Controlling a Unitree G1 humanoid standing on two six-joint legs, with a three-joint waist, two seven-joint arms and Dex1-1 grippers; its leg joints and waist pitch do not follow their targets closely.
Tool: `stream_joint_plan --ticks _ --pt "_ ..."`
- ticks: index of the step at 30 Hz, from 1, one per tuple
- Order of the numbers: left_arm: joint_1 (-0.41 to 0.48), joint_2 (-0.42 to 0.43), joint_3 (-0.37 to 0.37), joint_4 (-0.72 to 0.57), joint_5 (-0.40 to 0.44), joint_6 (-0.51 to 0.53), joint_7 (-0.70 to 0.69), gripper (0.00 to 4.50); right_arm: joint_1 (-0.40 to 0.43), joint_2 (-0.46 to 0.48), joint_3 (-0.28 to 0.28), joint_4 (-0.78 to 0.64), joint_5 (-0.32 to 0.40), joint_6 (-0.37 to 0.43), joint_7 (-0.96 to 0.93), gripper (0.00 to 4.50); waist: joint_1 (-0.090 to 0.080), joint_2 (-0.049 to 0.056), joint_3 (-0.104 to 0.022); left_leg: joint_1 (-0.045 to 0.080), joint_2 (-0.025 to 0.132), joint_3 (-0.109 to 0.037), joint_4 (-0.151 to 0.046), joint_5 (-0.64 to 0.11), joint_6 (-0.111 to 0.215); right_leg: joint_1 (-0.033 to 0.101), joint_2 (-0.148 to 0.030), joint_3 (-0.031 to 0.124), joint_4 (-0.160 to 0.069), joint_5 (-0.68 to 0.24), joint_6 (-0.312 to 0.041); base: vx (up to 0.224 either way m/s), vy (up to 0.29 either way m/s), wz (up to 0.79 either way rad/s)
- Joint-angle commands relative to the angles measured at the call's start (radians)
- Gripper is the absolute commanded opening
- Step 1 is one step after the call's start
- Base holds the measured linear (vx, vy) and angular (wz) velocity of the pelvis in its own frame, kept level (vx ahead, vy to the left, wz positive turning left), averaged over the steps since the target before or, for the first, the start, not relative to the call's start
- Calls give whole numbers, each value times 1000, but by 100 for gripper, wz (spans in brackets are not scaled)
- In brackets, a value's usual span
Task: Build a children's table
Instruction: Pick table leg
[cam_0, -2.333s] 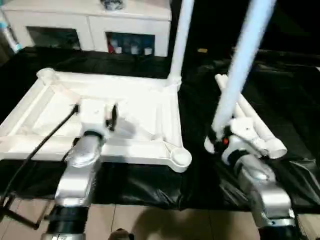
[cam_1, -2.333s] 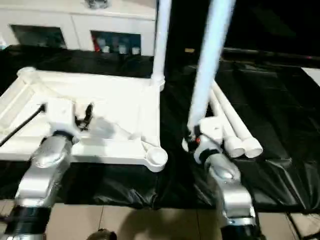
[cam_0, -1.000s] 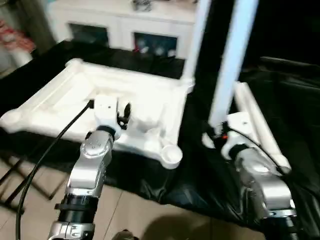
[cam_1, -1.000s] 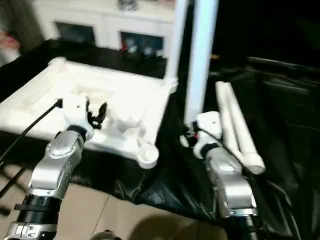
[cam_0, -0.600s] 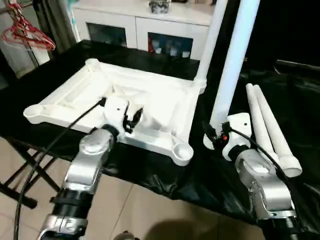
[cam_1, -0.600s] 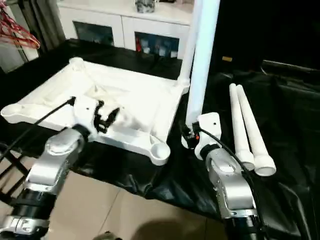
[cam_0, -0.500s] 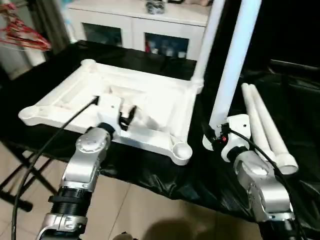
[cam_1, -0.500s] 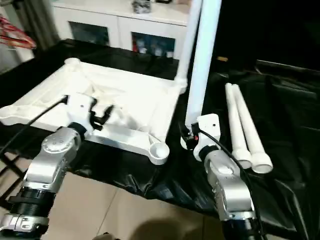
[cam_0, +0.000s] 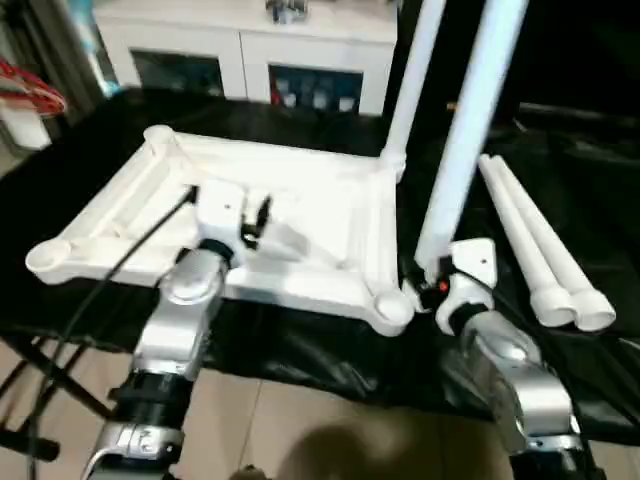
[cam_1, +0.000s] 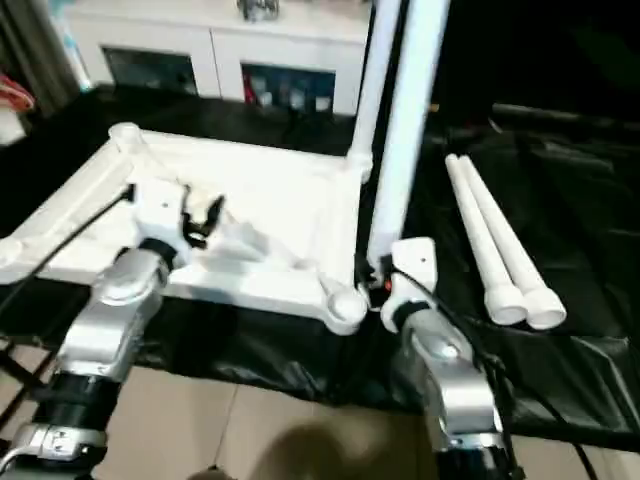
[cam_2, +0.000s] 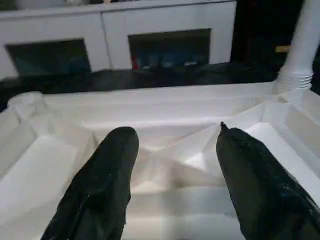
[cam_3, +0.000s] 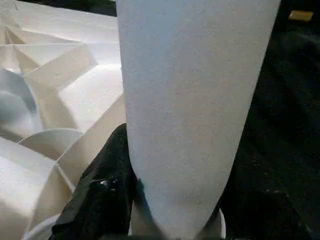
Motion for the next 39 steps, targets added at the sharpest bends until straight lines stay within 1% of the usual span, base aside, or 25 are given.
stream_joint_plan --ticks 1,2,3,4,5,8,13,16,19,22,25,26,27,28,29,30,31,32,33,34,35,36,37,38,39 --pt "11 -19 -31 -29 -5 12 -9 293 -7 -20 -30 -17 10 8 -1 189 -16 2 -97 76 130 -77 -53 495 326 -20 -80 43 -39 70 -69 -19 -68 -4" --pt "29 -17 -42 -43 -6 -2 -21 293 -7 -20 -34 -15 10 8 -1 189 -5 -18 -97 35 72 -36 -22 465 322 10 -101 58 -69 177 -99 -19 -68 -4" --pt "39 -16 -43 -51 -7 -9 -22 293 -6 -20 -35 -14 10 8 -2 189 24 -44 -89 -34 -6 19 -23 282 243 62 -126 70 -76 308 -85 -41 -97 -1" --pt "42 -16 -43 -53 -7 -12 -22 293 -6 -19 -35 -14 10 8 -2 189 43 -39 -79 -25 8 24 -33 158 189 51 -142 74 -102 231 -65 -67 -98 0" --pt "56 -18 -40 -66 -15 -19 -22 293 -7 -19 -35 -15 8 9 -3 189 37 -36 -66 -17 25 30 -68 -8 76 59 -110 57 -112 -19 -40 -67 -98 0" --pt "69 -24 -34 -84 -29 -17 -38 293 -12 -20 -36 -16 9 12 -2 189 21 -20 -53 13 58 33 -103 -181 -1 37 -80 47 -129 -315 -43 -78 -46 2" --pt "83 -17 -60 -111 -28 -2 -77 293 -14 -24 -37 -15 13 8 2 189 9 -19 -42 33 67 35 -123 -333 -51 28 -84 45 -149 -461 -14 -41 -2 3" --pt "82 -15 -62 -115 -37 -3 -85 293 -14 -21 -39 -17 18 3 4 189 8 -15 -48 31 70 31 -130 -331 -59 37 -85 46 -141 -408 -19 0 0 0" --pt "76 -12 -64 -111 -42 -7 -94 293 -16 -22 -40 -16 16 3 7 189 3 -13 -44 51 70 28 -136 -449 -66 41 -85 40 -153 -501 -9 0 0 0" --pt "78 -16 -63 -122 -56 6 -116 293 -18 -25 -46 -17 21 4 13 189 -12 -10 -31 101 58 30 -133 -595 -42 50 -73 9 -197 -677 8 0 0 0" --pt "88 -16 -63 -132 -59 11 -121 293 -13 -28 -42 -24 27 18 23 189 -17 0 -31 112 63 28 -146 -597 -24 77 -74 -4 -200 -624 -9 50 15 -10" --pt "89 -16 -64 -132 -58 11 -121 293 -9 -26 -39 -28 26 17 24 189 -35 7 -28 204 91 41 -153 -666 -62 28 -33 0 -187 -522 -51 82 19 -22" --pt "90 -16 -64 -132 -59 11 -120 293 -8 -25 -38 -29 27 15 25 189 -36 4 -27 204 102 36 -164 -676 -63 33 -34 -3 -168 -466 -65 96 11 -47" --pt "90 -16 -64 -132 -59 11 -120 293 -8 -24 -38 -29 27 14 26 189 -38 -3 -25 198 105 37 -175 -680 -56 38 -36 -4 -158 -430 -75 114 13 -62" --pt "90 -16 -64 -132 -59 12 -121 293 -7 -23 -38 -30 27 13 26 189 -39 -3 -34 190 94 50 -177 -636 -47 54 -50 10 -151 -381 -110 114 13 -62" --pt "92 -16 -64 -134 -59 11 -121 293 -7 -23 -32 -30 22 9 27 189 -27 -30 -40 88 46 59 -163 -482 -2 142 -76 30 -163 -372 -118 126 10 -50" --pt "93 -16 -64 -135 -58 12 -121 293 -7 -23 -30 -30 20 9 27 189 -3 -24 -57 53 8 72 -121 -271 53 189 -108 71 -190 -448 -103 165 -14 -23" --pt "95 -15 -64 -138 -58 13 -122 293 -8 -22 -29 -29 20 10 27 189 0 -32 -64 20 0 59 -79 -135 101 218 -123 96 -194 -483 -124 165 -14 -23" --pt "98 -14 -63 -141 -59 14 -123 293 -8 -24 -26 -28 16 8 29 189 7 -29 -69 17 -3 57 -70 -90 115 220 -123 101 -194 -455 -147 179 -17 1" --pt "100 -14 -62 -143 -59 14 -123 293 -8 -28 -22 -27 12 7 30 189 4 -21 -74 5 2 49 -74 -10 137 219 -97 85 -178 -336 -181 170 3 7" --pt "104 -13 -62 -148 -57 17 -123 293 -8 -44 -3 -22 -15 -1 35 189 0 -13 -73 8 7 46 -86 26 143 209 -74 67 -168 -270 -183 170 3 7" --pt "106 -12 -63 -152 -56 19 -122 293 -7 -52 7 -21 -26 -5 37 189 -6 -11 -74 -5 0 26 -91 113 220 207 -47 10 -148 -114 -166 183 18 19" --pt "109 -10 -63 -153 -56 20 -122 293 -4 -40 -7 -21 -13 -2 29 189 -7 -5 -81 -11 -17 18 -78 159 299 221 -48 -14 -147 -41 -145 186 8 30" --pt "112 -11 -62 -153 -57 13 -122 293 -5 -28 -25 -21 9 12 24 189 -55 18 -95 174 73 -48 -88 325 368 70 -5 -28 -54 30 -133 186 8 30" --pt "115 -10 -62 -154 -57 9 -121 293 -4 -28 -29 -22 17 22 25 189 -80 17 -103 279 183 -152 -71 645 533 -62 -42 -22 16 -94 -16 161 -10 10"
